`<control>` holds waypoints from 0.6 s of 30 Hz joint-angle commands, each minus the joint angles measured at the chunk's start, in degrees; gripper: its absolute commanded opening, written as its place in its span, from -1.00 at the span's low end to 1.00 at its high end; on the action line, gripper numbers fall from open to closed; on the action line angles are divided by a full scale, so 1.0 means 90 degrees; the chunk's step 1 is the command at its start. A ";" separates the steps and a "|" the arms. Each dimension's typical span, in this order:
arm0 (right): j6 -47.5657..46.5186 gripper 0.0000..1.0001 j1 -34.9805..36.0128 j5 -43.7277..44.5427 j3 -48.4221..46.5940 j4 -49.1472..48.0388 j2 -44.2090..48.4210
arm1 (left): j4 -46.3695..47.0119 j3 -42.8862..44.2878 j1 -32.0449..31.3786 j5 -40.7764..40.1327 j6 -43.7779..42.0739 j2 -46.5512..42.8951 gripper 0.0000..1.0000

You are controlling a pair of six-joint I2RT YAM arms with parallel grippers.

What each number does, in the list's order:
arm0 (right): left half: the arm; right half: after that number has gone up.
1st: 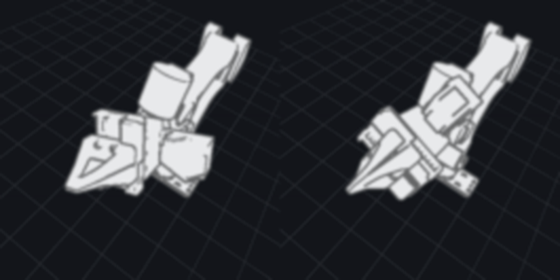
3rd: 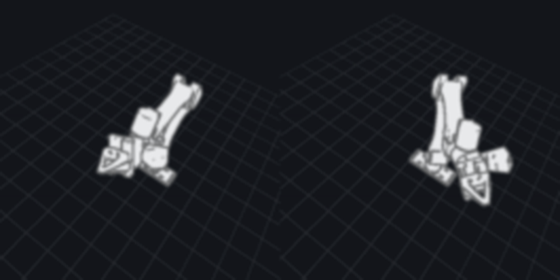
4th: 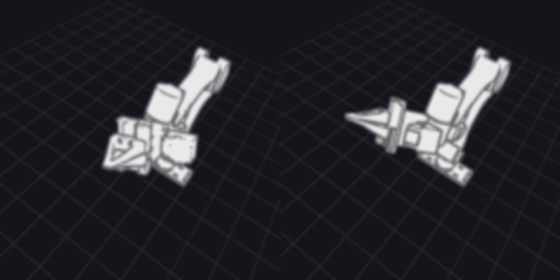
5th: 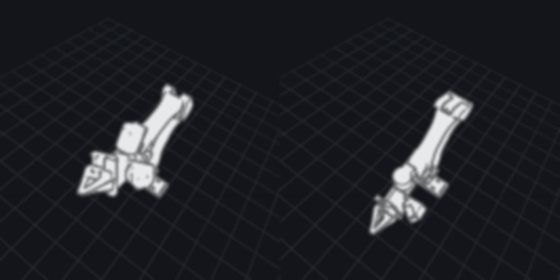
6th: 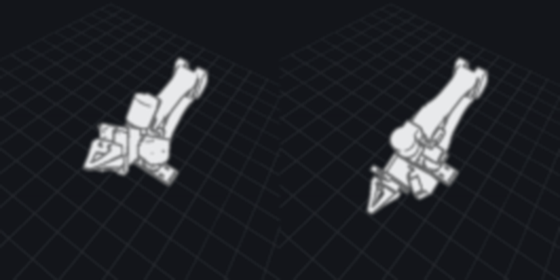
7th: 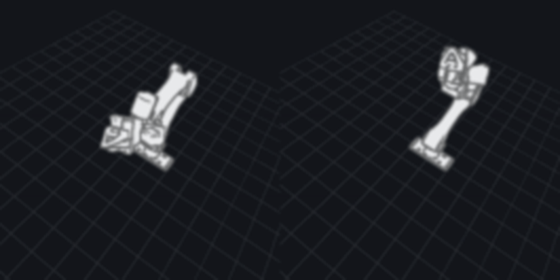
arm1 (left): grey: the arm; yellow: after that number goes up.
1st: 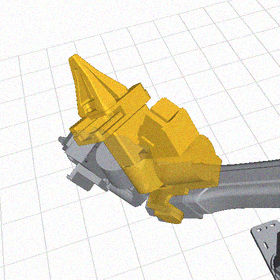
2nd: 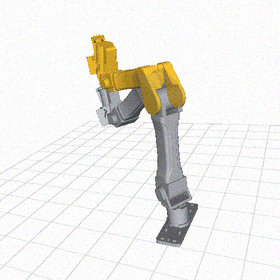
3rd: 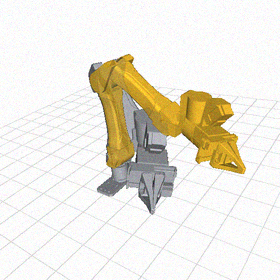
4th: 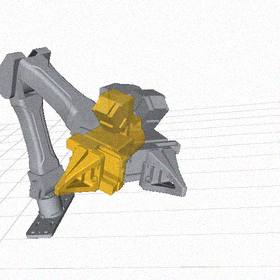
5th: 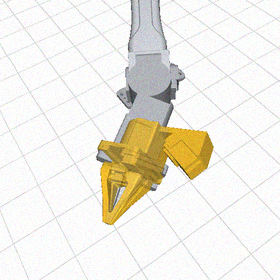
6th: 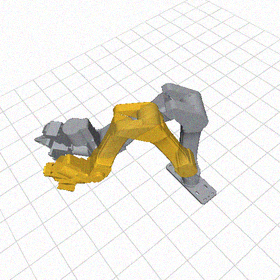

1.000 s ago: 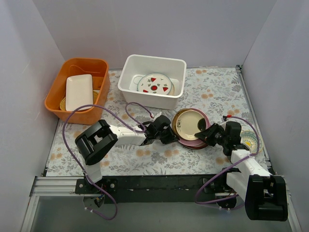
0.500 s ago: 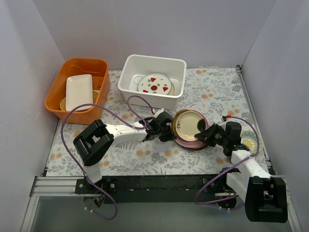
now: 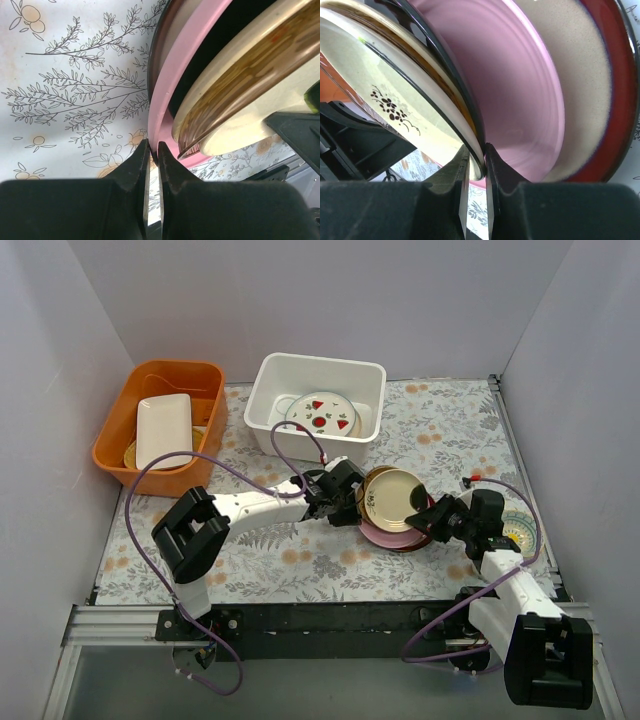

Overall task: Place the plates into the plastic bin on the countertop
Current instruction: Pick up the plate at the center of the board.

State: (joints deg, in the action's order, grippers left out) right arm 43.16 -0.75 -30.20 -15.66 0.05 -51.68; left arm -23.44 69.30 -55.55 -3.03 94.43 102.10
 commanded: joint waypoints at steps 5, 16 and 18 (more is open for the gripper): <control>-0.0351 -0.49 -0.0053 0.0025 -0.0301 0.0306 -0.0175 | -0.0461 0.0601 -0.0107 0.0258 -0.0512 -0.0212 -1.00; -0.0586 -0.04 -0.0121 0.0103 -0.0467 0.0707 -0.0137 | -0.0862 0.0904 -0.0117 0.0083 -0.0649 -0.0144 -1.00; -0.0635 -0.02 -0.0150 0.0113 -0.0496 0.0794 -0.0146 | -0.0988 0.0952 -0.0107 0.0024 -0.0649 -0.0144 -1.00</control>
State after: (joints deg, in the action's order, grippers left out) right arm 39.27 -1.54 -29.30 -17.04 6.63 -53.60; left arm -30.41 74.96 -55.72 -3.68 90.74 102.63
